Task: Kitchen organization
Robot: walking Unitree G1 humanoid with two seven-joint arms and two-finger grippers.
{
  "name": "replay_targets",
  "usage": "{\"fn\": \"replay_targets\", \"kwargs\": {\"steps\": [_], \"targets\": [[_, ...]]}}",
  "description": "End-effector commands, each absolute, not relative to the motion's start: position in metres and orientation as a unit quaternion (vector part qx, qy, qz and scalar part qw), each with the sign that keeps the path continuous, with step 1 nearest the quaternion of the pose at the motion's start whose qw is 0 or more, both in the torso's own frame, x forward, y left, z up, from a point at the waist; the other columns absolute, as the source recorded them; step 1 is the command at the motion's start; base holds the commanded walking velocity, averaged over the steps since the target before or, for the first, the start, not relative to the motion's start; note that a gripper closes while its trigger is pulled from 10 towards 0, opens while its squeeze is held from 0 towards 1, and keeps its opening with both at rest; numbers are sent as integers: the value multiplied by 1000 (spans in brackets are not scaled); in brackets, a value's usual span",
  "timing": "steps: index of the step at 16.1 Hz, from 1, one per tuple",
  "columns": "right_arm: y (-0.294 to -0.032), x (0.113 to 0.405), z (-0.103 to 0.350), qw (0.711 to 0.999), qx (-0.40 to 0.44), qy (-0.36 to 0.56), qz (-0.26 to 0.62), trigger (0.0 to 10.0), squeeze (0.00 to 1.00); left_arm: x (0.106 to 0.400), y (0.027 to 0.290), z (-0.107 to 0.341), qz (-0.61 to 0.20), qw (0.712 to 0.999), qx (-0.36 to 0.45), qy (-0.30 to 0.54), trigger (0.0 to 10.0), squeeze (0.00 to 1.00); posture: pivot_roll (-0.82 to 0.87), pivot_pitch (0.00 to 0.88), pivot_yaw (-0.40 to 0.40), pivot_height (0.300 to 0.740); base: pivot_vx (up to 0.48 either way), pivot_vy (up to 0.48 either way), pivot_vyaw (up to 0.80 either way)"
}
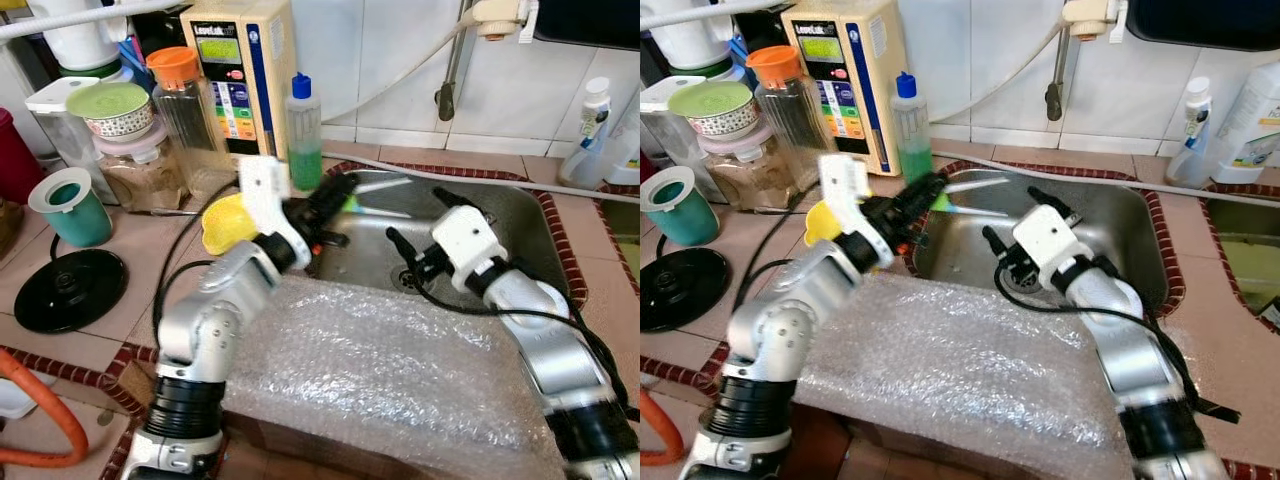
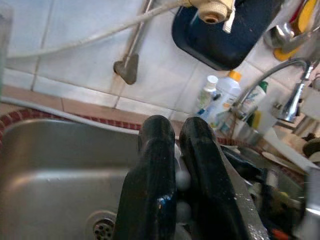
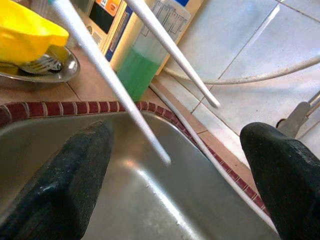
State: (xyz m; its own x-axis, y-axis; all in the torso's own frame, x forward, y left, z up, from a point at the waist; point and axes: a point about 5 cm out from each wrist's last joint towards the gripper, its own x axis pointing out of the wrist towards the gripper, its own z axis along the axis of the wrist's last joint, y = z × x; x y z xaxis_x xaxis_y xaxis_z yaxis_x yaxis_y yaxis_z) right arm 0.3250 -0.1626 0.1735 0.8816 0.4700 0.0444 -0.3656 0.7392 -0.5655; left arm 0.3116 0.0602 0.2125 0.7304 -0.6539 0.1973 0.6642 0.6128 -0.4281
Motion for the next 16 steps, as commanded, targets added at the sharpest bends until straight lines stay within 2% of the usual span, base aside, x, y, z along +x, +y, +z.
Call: {"fn": "replay_targets", "kwargs": {"steps": [1,9,10,11,12,14,15,16], "targets": [[-158,332,179,922,-298,-108,222,10000,0,309,58,215,-372,898,-236,-11,0,0,53,0,46,740,0,0,0],[-145,361,176,924,-309,-93,203,10000,0,312,59,219,-348,904,-246,-29,0,0,56,0,30,740,0,0,0],[-143,362,172,925,-306,-87,208,9098,0,313,60,220,-346,905,-246,-30,0,0,57,0,30,740,0,0,0],[-142,362,168,924,-307,-84,211,3451,0,313,60,221,-344,904,-251,-32,0,0,61,0,31,740,0,0,0],[-141,363,165,926,-304,-81,209,0,0,313,60,222,-343,905,-251,-32,0,0,62,0,33,740,0,0,0],[-142,364,164,930,-295,-83,203,0,0,313,61,219,-341,907,-248,-26,0,0,60,0,36,740,0,0,0],[-142,365,165,932,-293,-85,197,3529,0,315,61,217,-328,914,-237,-25,4784,0,55,0,38,740,0,0,0],[-143,365,165,932,-295,-88,192,6706,0,316,60,217,-329,913,-241,-25,8980,0,53,0,43,740,0,0,0]]}}
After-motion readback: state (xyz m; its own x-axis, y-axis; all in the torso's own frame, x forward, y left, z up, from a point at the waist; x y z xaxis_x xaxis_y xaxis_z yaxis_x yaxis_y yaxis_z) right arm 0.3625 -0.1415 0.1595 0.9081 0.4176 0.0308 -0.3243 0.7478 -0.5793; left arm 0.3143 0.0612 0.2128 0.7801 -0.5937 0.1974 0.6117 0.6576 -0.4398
